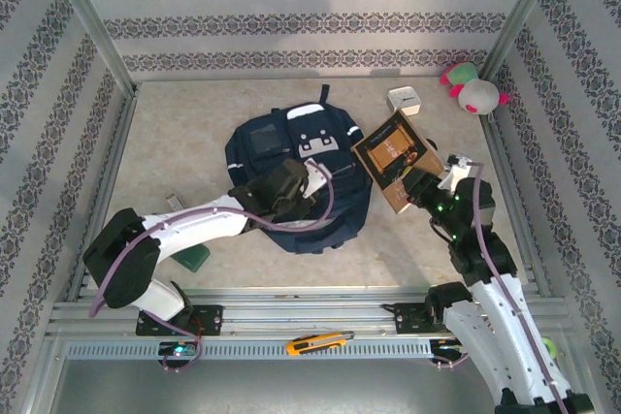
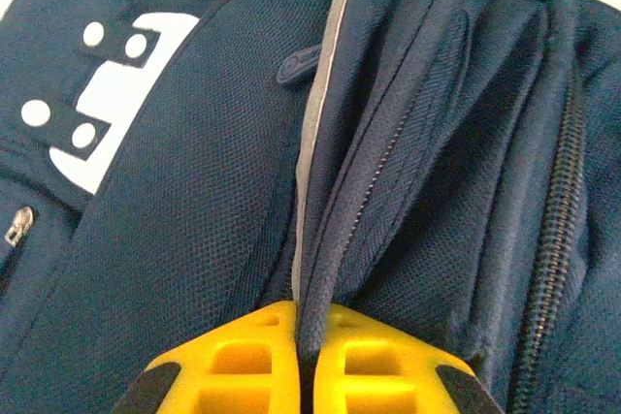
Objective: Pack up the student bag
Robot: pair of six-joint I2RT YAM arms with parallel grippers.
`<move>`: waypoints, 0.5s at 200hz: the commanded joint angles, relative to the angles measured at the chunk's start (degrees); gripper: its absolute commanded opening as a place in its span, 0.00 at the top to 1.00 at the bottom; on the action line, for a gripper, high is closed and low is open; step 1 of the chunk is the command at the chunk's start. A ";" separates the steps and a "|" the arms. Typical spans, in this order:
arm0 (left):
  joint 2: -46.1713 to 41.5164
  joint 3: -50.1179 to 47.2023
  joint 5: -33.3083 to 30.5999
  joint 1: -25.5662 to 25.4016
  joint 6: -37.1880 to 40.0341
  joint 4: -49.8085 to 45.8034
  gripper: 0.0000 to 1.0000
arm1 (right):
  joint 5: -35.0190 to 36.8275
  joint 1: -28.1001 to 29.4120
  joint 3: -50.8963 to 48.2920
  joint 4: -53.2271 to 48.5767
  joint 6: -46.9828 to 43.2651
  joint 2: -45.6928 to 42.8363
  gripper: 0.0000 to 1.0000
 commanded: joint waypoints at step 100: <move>0.52 24.76 7.87 10.80 -7.69 -6.33 1.00 | -2.93 5.22 -1.05 -4.27 25.65 -5.65 1.00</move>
